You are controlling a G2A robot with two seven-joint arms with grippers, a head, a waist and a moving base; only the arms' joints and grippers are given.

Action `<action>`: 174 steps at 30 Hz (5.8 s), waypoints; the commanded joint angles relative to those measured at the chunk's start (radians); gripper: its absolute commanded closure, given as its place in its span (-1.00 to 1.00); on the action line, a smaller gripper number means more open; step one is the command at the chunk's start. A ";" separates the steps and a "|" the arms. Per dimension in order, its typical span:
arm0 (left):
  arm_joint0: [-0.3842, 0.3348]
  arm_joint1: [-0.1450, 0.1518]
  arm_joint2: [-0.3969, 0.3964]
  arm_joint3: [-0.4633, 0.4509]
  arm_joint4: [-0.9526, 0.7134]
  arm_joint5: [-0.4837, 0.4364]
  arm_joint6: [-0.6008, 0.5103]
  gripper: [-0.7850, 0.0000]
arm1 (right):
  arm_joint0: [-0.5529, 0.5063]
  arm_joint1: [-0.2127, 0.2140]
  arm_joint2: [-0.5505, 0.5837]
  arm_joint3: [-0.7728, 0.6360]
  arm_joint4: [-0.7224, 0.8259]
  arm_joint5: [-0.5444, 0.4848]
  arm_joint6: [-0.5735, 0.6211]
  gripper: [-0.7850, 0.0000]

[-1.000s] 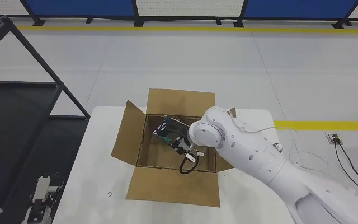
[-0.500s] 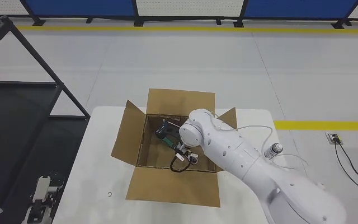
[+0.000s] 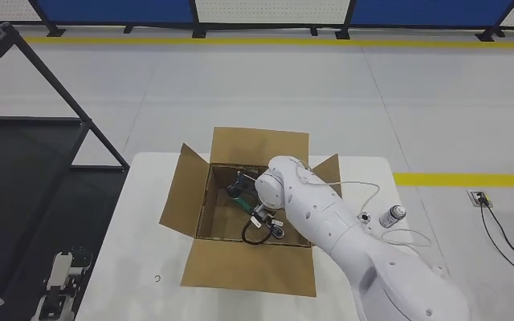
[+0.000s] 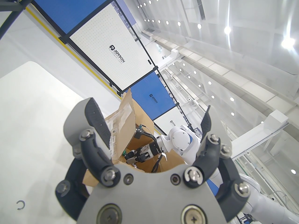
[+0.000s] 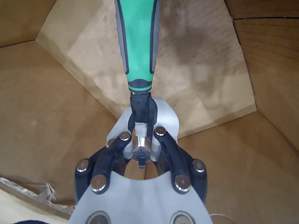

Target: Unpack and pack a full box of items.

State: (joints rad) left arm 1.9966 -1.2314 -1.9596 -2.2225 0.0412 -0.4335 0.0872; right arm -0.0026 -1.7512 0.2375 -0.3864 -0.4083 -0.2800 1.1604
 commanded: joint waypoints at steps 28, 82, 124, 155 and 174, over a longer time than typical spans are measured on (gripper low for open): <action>0.000 0.000 0.000 0.000 0.000 0.000 0.000 -1.00 | -0.006 -0.096 0.010 0.217 -0.086 -0.115 -0.045 0.79; 0.000 0.000 0.000 0.000 0.000 0.000 0.000 -1.00 | 0.061 0.032 0.089 0.116 -0.237 -0.520 -0.512 0.12; 0.000 0.000 0.000 0.000 0.000 0.000 0.000 -1.00 | -0.409 0.439 0.576 -1.040 -0.520 -0.262 -0.442 -1.00; 0.000 0.000 0.000 0.000 0.000 0.000 0.000 -1.00 | -0.926 0.590 1.232 -1.581 -0.776 -0.269 -0.441 -1.00; 0.000 0.000 0.000 0.000 0.000 0.000 0.000 -1.00 | -1.047 0.643 1.441 -1.486 -0.795 -0.378 -0.250 -1.00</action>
State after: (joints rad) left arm 1.9966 -1.2314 -1.9596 -2.2225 0.0412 -0.4335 0.0872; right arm -1.0701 -1.1099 1.6952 -1.9072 -1.2134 -0.6393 0.8853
